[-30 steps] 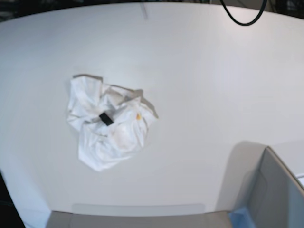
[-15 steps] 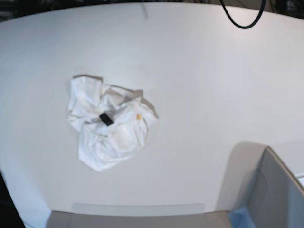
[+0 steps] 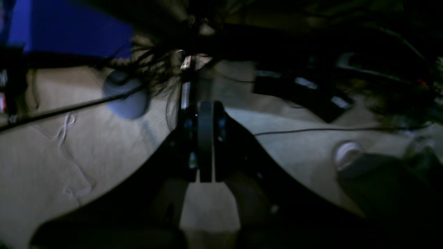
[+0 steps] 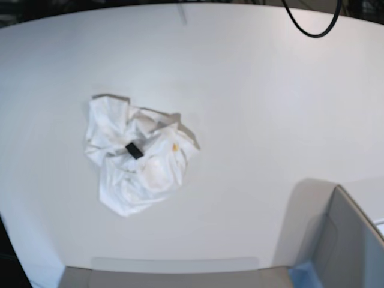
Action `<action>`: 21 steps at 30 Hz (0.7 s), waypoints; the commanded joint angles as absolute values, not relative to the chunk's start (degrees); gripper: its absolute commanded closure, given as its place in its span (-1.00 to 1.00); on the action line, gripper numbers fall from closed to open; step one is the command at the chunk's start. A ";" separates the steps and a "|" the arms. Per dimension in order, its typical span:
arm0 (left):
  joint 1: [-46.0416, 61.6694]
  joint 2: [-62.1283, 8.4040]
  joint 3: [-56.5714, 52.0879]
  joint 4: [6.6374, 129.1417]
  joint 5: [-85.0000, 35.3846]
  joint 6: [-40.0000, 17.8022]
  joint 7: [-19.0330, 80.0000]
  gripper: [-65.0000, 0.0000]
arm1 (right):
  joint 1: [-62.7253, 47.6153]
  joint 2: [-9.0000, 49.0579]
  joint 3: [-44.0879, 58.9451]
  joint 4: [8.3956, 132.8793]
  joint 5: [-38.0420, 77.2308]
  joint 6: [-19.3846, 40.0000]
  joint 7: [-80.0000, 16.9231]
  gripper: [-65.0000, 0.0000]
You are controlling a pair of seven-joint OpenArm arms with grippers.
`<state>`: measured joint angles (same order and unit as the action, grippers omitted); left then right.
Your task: Layout the t-shirt on the table in an organized manner, then fold the t-shirt properly
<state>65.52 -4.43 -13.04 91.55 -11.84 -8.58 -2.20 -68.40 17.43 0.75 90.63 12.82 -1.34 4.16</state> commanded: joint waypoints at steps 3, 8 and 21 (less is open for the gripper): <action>67.74 -2.86 -18.42 97.54 -14.29 -12.62 -0.40 1.00 | -72.84 18.51 0.57 98.68 15.25 -0.04 5.67 1.00; 67.82 1.10 -26.86 105.54 -16.13 -21.93 1.54 1.00 | -75.00 18.42 4.88 109.67 15.52 -0.04 5.58 1.00; 60.44 4.44 -28.09 117.05 -15.78 -23.34 0.84 1.00 | -68.79 23.87 15.34 118.20 15.69 0.04 0.48 1.00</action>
<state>59.42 4.69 -27.68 115.77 -15.11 -24.08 2.98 -67.96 23.97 15.11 117.38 15.29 -0.01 -0.67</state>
